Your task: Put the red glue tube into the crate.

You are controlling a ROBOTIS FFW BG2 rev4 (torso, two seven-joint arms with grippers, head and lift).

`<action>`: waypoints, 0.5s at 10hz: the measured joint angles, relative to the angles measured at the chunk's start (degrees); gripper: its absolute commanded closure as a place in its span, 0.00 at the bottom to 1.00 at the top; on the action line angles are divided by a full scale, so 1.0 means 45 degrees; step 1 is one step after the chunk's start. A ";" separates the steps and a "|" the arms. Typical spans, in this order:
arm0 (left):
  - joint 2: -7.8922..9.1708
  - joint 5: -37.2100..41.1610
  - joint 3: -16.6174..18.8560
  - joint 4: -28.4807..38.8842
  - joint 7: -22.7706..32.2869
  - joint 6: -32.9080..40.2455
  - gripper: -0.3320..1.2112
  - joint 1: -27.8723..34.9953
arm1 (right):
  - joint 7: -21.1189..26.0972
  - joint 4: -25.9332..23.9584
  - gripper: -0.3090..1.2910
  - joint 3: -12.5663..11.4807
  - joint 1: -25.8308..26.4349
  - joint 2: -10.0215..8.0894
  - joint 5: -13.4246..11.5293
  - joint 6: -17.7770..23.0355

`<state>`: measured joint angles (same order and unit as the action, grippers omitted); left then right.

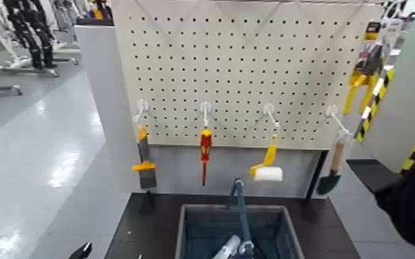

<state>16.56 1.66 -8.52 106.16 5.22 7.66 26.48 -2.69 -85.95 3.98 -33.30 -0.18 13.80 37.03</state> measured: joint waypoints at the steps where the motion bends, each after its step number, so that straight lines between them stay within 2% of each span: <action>1: 0.0057 -0.0033 -0.0051 -0.0013 -0.0018 0.0000 0.25 -0.0028 | 0.0107 -0.0038 0.24 0.0063 -0.0019 0.0000 -0.0001 -0.0069; 3: 0.0169 -0.0141 -0.0291 -0.0036 0.0566 0.0189 0.25 0.0033 | 0.0093 -0.0106 0.24 0.0084 -0.0031 0.0000 -0.0069 -0.0169; 5: 0.0220 -0.0182 -0.0380 -0.0048 0.0501 0.0172 0.25 0.0003 | 0.0089 -0.0119 0.24 0.0143 -0.0004 0.0000 -0.0082 -0.0211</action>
<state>17.55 0.84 -10.23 105.95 7.47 8.44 26.49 -2.29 -86.49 4.62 -33.32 -0.18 13.43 36.08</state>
